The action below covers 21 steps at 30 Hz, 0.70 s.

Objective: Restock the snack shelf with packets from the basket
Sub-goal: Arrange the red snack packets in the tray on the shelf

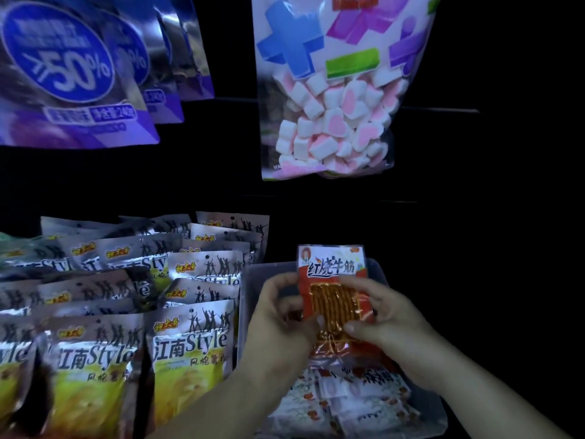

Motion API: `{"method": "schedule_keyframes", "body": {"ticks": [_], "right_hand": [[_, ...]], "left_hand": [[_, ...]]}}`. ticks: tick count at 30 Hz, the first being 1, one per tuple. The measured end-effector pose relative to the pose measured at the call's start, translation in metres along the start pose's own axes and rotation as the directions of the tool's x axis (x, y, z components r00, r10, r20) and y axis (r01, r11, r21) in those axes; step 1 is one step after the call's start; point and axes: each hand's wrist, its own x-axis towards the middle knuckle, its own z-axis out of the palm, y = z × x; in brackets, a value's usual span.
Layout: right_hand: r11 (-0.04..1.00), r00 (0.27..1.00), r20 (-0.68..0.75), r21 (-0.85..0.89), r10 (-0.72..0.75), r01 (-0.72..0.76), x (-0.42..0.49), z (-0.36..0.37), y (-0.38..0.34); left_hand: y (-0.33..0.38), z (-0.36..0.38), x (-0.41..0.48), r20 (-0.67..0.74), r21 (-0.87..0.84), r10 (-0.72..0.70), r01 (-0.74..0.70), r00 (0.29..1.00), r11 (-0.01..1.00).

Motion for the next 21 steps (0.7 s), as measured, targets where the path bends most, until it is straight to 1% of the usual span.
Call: {"method": "schedule_keyframes", "body": {"ticks": [3,6,7,8,10,11,12,13,14,15,16,17,18,19,20,21], "right_hand": [[0.999,1.000,-0.016,-0.045,-0.016,0.015,-0.006,0.002,0.002],[0.995,0.999,-0.036,-0.097,-0.015,0.012,-0.007,0.005,0.009],[0.990,0.999,-0.050,-0.139,-0.019,0.012,-0.006,0.006,0.011],[0.975,0.995,-0.090,-0.220,-0.051,0.030,-0.007,0.007,0.014],[0.907,0.963,-0.189,-0.409,-0.190,0.099,-0.005,0.007,0.017],[0.896,0.948,-0.203,-0.420,-0.247,0.144,-0.005,0.006,0.016],[0.917,0.949,-0.193,-0.363,-0.249,0.166,-0.005,0.008,0.011],[0.953,0.965,-0.156,-0.252,-0.210,0.167,-0.007,0.012,0.004],[0.979,0.982,-0.096,-0.135,-0.165,0.151,-0.006,0.016,-0.001],[0.988,0.987,-0.049,-0.047,-0.150,0.148,-0.004,0.020,-0.005],[0.987,0.985,-0.051,-0.020,-0.163,0.162,-0.002,0.024,-0.006],[0.985,0.980,-0.098,-0.021,-0.172,0.171,-0.001,0.027,-0.006],[0.985,0.972,-0.160,-0.032,-0.172,0.170,0.001,0.028,-0.006],[0.986,0.964,-0.209,-0.032,-0.165,0.162,0.002,0.026,-0.005],[0.988,0.961,-0.233,-0.012,-0.151,0.153,0.002,0.023,-0.004],[0.989,0.963,-0.236,0.025,-0.133,0.143,0.001,0.019,-0.004]], "left_hand": [[-0.007,0.000,-0.007,0.001,-0.012,-0.056,0.056,0.998,0.998],[-0.008,0.000,-0.011,0.028,-0.088,-0.105,0.107,0.994,0.990],[-0.007,-0.001,-0.012,0.020,-0.112,-0.101,0.103,0.995,0.988],[-0.006,-0.003,-0.013,-0.005,-0.117,-0.084,0.083,0.996,0.990],[-0.015,-0.007,-0.012,-0.048,-0.013,0.002,-0.003,0.999,1.000],[-0.020,-0.008,-0.012,-0.042,0.077,0.057,-0.054,0.997,0.996],[-0.024,-0.007,-0.012,-0.044,0.144,0.110,-0.103,0.993,0.984],[-0.027,-0.006,-0.012,-0.025,0.234,0.186,-0.176,0.982,0.956],[-0.028,-0.004,-0.014,0.007,0.318,0.272,-0.261,0.962,0.912],[-0.026,0.002,-0.017,0.037,0.369,0.326,-0.316,0.945,0.874],[-0.026,0.005,-0.019,0.102,0.402,0.352,-0.362,0.930,0.841],[-0.025,0.009,-0.021,0.154,0.420,0.327,-0.361,0.933,0.833],[-0.024,0.011,-0.022,0.194,0.431,0.334,-0.386,0.922,0.816],[-0.026,0.011,-0.021,0.201,0.415,0.330,-0.386,0.922,0.824],[-0.027,0.009,-0.019,0.154,0.379,0.315,-0.351,0.936,0.856],[-0.024,0.007,-0.018,0.075,0.357,0.317,-0.322,0.945,0.877]]}}
